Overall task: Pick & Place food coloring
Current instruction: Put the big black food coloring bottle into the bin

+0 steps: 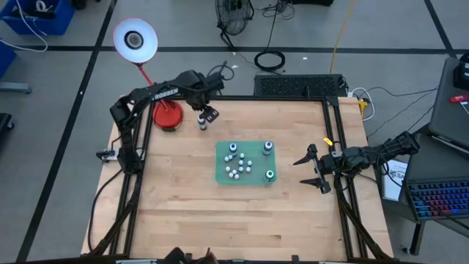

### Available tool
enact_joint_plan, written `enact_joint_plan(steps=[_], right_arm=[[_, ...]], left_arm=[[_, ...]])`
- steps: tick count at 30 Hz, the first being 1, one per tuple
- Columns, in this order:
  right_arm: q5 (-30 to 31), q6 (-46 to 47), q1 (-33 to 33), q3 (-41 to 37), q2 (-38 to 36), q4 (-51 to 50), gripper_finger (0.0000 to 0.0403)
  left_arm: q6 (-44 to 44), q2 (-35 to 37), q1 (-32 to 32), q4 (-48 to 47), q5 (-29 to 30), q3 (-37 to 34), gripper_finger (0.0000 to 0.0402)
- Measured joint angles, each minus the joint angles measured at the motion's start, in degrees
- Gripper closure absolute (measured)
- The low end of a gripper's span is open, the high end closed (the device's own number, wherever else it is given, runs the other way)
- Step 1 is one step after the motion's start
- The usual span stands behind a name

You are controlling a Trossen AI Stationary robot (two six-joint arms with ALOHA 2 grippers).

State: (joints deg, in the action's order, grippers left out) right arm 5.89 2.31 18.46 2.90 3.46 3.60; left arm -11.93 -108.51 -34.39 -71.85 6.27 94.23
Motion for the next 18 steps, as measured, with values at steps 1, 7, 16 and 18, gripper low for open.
enact_joint_plan(steps=[1, 7, 16, 18], right_arm=[[0.0, 0.0, 0.0, 0.0, 0.0, 0.0, 0.0089], [0.0, 0.0, 0.0, 0.0, 0.0, 0.0, 0.0089], [0.0, 0.0, 0.0, 0.0, 0.0, 0.0, 0.0089], [0.0, 0.0, 0.0, 0.0, 0.0, 0.0, 0.0089]], left_arm=[[-0.6, 0.0, -0.2, 0.3, 0.3, -0.2, 0.0151], [-0.5, 0.0, 0.6, 2.2, 0.2, -3.5, 0.0151], [0.8, 0.0, 1.1, 8.5, -0.7, -9.5, 0.0151], [1.0, 0.0, 1.1, 10.7, -0.7, -11.2, 0.0151]])
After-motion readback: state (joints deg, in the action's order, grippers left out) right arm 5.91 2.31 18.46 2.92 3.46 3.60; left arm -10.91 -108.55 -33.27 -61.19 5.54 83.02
